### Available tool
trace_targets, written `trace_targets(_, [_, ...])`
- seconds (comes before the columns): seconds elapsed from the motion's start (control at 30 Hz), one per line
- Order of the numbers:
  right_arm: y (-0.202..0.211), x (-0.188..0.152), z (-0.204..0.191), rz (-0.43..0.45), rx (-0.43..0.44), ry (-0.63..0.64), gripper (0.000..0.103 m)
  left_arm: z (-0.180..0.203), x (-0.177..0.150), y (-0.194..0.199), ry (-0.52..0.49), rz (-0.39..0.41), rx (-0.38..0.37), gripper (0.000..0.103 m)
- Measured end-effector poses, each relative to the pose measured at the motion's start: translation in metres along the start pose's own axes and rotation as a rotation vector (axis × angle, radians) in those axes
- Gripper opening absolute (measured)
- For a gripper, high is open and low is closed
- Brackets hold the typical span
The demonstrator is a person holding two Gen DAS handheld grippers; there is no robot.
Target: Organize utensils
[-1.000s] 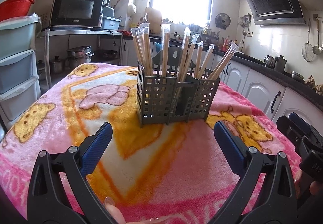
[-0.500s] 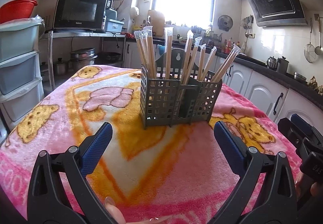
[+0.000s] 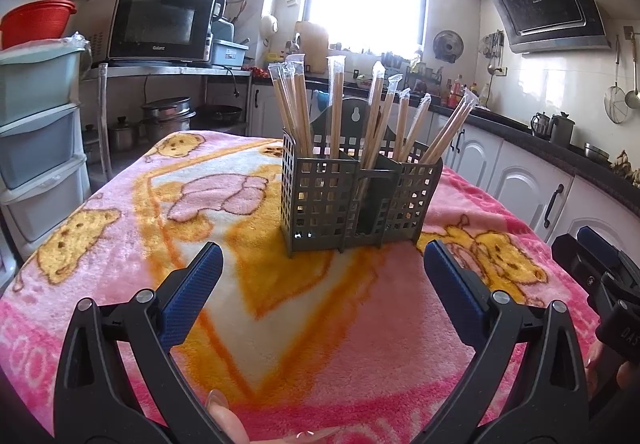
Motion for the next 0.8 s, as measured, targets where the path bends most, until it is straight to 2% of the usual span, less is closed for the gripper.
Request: trace_targets(0.8, [-0.0031,-0.0009,0.0017,-0.01,0.0,0.0,0.097,-0.0011,-0.0007,-0.0009,0.003,-0.005,0.001,0.093])
Point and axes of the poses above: each gripper's, at about its wrist camera, not at the fingertips, and y roughly against the way its jaws point, z to its right, x to its top, the point moved 8 cm from there along -y, roughly the way its jaws point, and after that the axes turned 15 degrees about x, right-handed, at the moved point
